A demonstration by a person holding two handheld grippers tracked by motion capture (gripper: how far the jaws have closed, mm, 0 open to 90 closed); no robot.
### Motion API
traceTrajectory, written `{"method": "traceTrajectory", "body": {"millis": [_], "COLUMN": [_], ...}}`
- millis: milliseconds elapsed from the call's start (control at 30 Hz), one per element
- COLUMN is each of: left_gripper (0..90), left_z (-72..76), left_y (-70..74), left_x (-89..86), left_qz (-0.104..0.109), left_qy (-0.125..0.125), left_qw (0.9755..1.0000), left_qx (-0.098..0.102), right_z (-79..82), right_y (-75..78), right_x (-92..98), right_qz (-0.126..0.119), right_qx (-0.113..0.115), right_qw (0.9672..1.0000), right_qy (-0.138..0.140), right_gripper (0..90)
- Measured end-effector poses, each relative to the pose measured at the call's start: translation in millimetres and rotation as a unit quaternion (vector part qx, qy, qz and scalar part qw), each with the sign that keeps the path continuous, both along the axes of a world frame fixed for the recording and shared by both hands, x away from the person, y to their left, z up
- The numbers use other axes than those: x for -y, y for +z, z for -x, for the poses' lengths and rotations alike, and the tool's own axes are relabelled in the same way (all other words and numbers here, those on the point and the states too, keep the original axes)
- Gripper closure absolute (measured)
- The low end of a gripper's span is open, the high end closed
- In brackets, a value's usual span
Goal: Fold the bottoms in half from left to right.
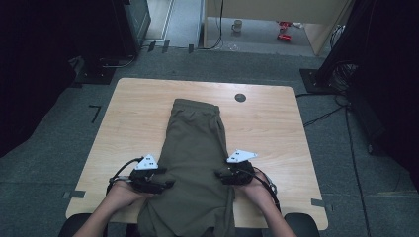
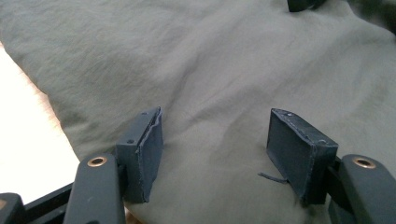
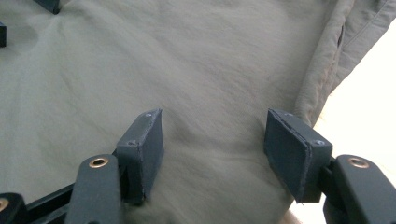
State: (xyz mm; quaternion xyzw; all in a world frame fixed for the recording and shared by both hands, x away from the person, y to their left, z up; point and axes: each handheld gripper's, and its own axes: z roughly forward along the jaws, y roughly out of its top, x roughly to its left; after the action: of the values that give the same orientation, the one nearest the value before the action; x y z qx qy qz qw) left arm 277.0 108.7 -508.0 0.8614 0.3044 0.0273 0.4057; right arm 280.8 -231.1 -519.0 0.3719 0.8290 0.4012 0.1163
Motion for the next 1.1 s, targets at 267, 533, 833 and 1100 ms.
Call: {"method": "traceTrajectory", "body": {"millis": [267, 533, 833, 1100], "left_gripper": [38.8, 40.0, 41.1, 39.4], "left_z": [-2.5, -14.1, -37.0, -60.6], "left_y": [9.0, 18.6, 19.5, 18.6], "left_x": [-5.3, -10.9, -2.5, -4.2], "left_qz": [0.006, 0.014, -0.006, 0.005], "left_qy": [0.007, 0.013, -0.001, -0.005], "left_qw": [0.9997, 0.9989, 0.9983, 1.0000], "left_qx": [0.023, 0.043, 0.057, 0.004], "right_z": [-2.6, -13.2, -32.3, -43.9], "right_y": [15.9, 19.8, 19.1, 17.4], "right_x": [4.8, 2.8, 1.3, 2.8], "right_qz": [-0.031, -0.027, -0.021, -0.025], "right_qx": [0.002, -0.010, -0.019, -0.018], "right_qw": [0.9992, 0.9991, 0.9986, 0.9980], "right_qy": [-0.024, -0.030, -0.045, -0.056], "right_gripper": [41.8, 43.0, 41.3, 42.8]}}
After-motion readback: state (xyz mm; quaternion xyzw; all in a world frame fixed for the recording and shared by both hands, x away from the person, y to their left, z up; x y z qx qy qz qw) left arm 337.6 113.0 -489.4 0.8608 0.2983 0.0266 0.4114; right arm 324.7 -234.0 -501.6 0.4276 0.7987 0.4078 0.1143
